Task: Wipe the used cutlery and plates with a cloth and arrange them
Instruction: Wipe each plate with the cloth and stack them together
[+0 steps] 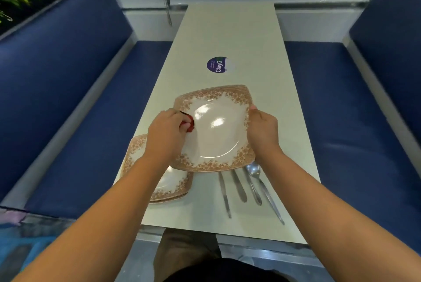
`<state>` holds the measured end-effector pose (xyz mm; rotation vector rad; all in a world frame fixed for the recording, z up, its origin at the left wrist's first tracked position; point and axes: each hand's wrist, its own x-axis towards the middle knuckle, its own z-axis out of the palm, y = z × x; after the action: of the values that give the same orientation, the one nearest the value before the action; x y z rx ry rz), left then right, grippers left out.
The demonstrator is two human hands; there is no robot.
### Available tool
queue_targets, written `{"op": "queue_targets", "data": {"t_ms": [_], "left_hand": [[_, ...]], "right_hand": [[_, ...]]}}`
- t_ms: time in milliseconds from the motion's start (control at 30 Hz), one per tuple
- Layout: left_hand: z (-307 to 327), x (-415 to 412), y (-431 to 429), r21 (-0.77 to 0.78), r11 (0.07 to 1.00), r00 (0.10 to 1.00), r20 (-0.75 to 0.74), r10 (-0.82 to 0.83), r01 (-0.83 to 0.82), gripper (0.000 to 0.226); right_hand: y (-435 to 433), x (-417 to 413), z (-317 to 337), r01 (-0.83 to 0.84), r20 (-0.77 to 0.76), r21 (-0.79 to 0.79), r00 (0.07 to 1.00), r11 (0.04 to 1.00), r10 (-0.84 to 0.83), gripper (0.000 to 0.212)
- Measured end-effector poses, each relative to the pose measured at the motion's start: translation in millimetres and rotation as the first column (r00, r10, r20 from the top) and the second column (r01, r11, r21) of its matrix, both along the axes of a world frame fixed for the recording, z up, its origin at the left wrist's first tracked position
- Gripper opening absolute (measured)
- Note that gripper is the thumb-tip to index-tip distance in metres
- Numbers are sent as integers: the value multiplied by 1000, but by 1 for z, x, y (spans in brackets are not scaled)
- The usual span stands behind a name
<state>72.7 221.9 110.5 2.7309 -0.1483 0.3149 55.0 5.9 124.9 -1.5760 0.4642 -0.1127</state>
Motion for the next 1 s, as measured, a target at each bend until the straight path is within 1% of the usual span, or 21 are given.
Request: {"op": "queue_targets", "data": {"t_ms": [67, 167, 233, 333, 433, 500, 600, 667, 733, 767, 833, 900, 1000], "left_hand": [[-5, -20, 0, -31, 998, 995, -87, -54, 51, 14], [-15, -51, -13, -151, 983, 977, -164, -133, 108, 11], [-21, -65, -29, -235, 963, 971, -165, -176, 134, 11], [-22, -69, -42, -295, 951, 983, -128, -131, 89, 14], [-15, -63, -44, -286, 957, 994, -78, -81, 55, 19], [-12, -55, -35, -286, 958, 999, -27, -33, 24, 17], [-9, -37, -12, -279, 957, 996, 24, 90, -80, 11], [-5, -28, 8, -256, 953, 985, 16, 171, -162, 14], [-6, -25, 29, -160, 961, 973, 9, 232, -227, 18], [-9, -27, 40, -105, 959, 965, -12, 262, -262, 20], [-15, -35, 54, -51, 949, 947, -95, 306, -312, 21], [-20, -46, 60, -30, 954, 945, -145, 292, -299, 19], [-19, -62, 51, -49, 985, 968, -201, 150, -163, 15]], "right_hand": [[2, 4, -2, 35, -24, -10, 999, 999, -36, 44], [16, 11, -9, 30, -53, -21, 998, 999, -31, 45], [32, 10, -14, -1, -56, -48, 998, 999, -2, 46], [60, -1, -25, -37, -64, -94, 997, 995, 31, 48], [79, -12, -34, -95, -65, -106, 994, 990, 89, 46], [90, -19, -35, -142, -56, -129, 989, 981, 136, 45], [97, -32, -31, -200, -27, -93, 980, 975, 199, 47], [98, -37, -33, -230, -20, -72, 973, 971, 229, 47], [96, -36, -35, -230, -16, -71, 973, 971, 229, 48], [97, -34, -36, -221, -21, -64, 975, 973, 220, 48], [96, -28, -38, -181, -32, -37, 983, 983, 180, 48], [98, -20, -43, -154, -43, -24, 987, 988, 153, 48], [101, -12, -49, -132, -77, -48, 989, 990, 128, 46]]}}
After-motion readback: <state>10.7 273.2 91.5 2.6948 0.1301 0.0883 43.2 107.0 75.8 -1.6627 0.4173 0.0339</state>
